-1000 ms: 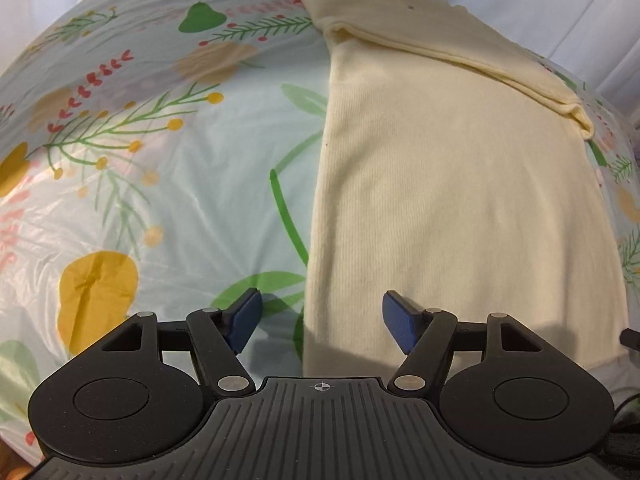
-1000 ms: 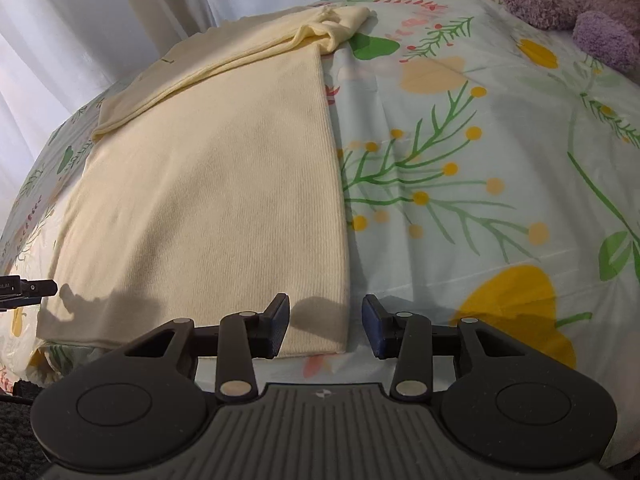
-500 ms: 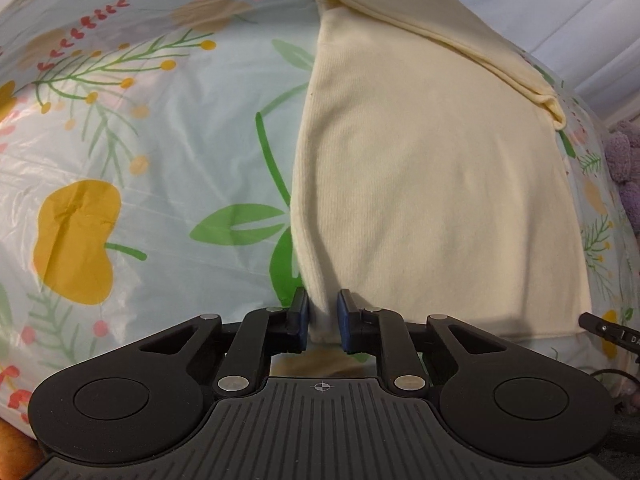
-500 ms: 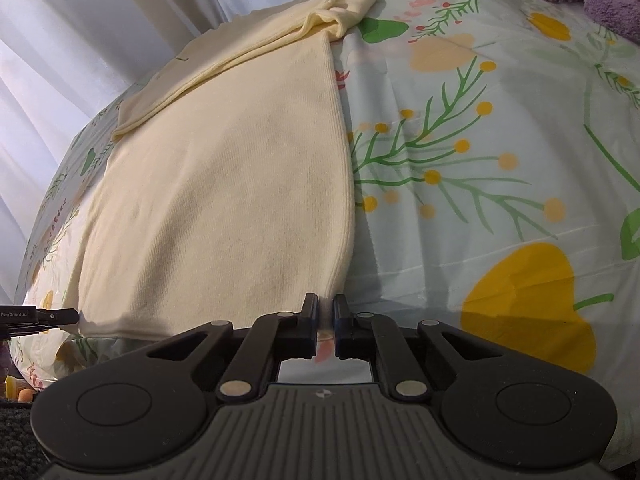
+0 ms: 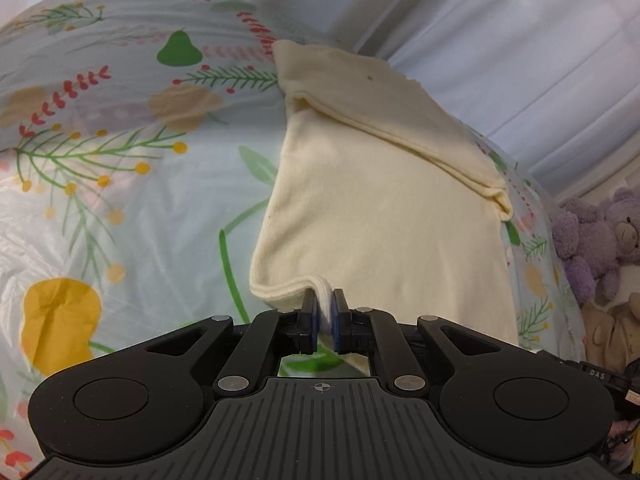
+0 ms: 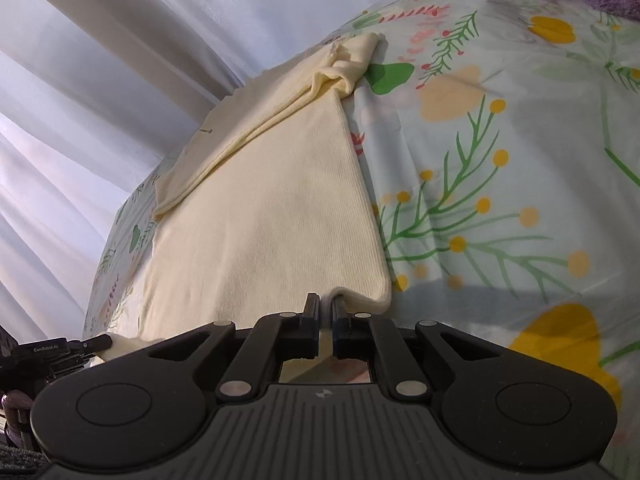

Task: Fold small clothes
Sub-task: 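Grasp the sweater hem with both grippers and lift it toward the collar, then lift the hem with both grippers and carry it over toward the collar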

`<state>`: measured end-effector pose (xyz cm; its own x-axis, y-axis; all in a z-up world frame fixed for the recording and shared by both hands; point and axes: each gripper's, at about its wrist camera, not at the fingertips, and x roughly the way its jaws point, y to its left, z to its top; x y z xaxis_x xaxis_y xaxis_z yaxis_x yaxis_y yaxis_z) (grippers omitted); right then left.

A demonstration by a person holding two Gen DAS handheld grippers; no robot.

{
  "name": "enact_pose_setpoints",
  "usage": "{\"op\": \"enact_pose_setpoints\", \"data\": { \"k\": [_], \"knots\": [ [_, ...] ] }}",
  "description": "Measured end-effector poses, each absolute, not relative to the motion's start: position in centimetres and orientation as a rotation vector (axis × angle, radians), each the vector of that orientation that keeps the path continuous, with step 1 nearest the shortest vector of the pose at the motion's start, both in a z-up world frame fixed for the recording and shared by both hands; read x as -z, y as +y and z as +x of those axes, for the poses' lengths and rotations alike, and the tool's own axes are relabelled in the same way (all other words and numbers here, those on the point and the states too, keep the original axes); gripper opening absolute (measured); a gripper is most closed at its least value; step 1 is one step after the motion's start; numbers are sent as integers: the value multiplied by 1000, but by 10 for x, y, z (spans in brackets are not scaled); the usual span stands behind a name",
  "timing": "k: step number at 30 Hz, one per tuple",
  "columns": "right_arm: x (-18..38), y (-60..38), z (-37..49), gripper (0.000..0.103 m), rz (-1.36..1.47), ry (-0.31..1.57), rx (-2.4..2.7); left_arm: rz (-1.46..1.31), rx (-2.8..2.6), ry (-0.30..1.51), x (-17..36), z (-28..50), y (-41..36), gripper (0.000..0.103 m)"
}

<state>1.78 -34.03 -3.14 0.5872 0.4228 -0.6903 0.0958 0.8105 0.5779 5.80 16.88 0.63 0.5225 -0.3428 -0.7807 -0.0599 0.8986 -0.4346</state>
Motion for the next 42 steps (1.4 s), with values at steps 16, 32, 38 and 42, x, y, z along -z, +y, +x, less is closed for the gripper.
{"op": "enact_pose_setpoints", "data": {
  "k": [16,32,38,42],
  "knots": [
    [18,-300,149,5,289,752,-76,-350,73,902,16,181,164,9],
    [47,-288,158,36,90,838,-158,-237,199,941,47,193,160,46],
    [50,-277,162,28,16,832,-179,-178,241,928,46,192,150,39],
    [49,-271,162,10,-46,820,-176,-150,251,941,49,193,146,19]
  ]
}}
